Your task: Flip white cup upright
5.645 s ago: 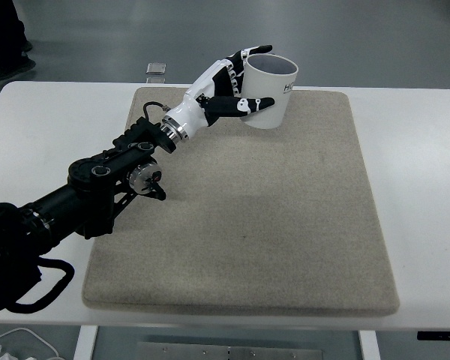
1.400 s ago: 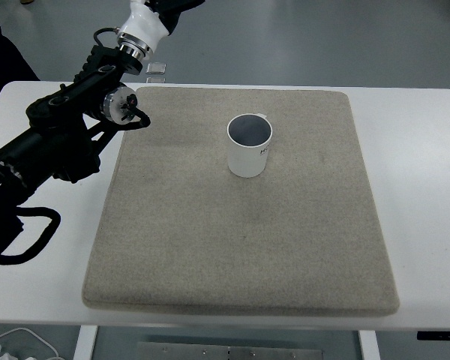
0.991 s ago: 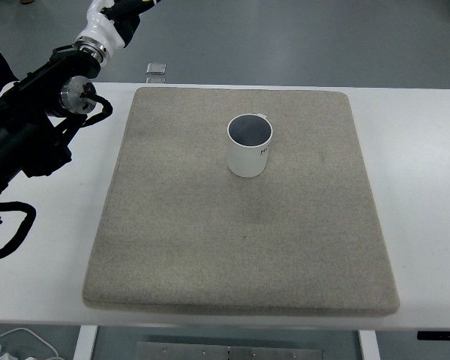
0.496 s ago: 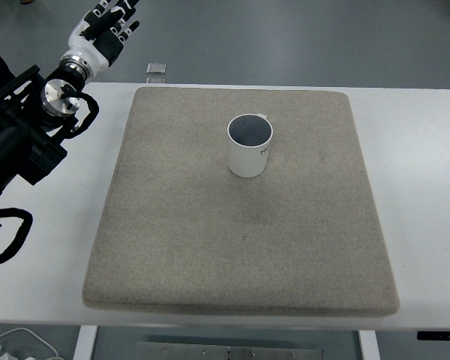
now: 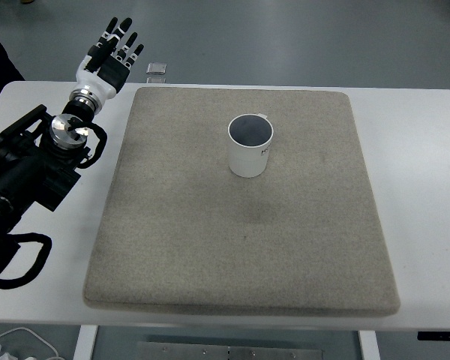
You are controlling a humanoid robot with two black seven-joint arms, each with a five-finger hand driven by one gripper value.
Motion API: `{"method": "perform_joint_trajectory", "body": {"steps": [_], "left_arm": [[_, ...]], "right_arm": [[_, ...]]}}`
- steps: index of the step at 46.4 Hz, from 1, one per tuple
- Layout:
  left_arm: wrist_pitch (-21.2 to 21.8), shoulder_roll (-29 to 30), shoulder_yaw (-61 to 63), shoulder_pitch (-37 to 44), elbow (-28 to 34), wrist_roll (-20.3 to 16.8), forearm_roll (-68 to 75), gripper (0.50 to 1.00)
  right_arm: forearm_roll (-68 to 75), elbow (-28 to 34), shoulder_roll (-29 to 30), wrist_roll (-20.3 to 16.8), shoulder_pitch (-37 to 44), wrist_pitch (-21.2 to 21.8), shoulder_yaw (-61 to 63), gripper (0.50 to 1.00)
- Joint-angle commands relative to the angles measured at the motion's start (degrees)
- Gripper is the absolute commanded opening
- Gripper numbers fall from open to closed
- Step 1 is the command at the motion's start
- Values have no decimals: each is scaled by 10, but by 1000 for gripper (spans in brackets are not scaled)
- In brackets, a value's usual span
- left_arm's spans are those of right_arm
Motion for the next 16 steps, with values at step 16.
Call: {"method": "perform_joint_trajectory", "body": {"steps": [16], "left_arm": [[-5,-18,1,7,4,-24,-1,992]], "right_arm": [[2,0,0,0,2,0,1,930]]}}
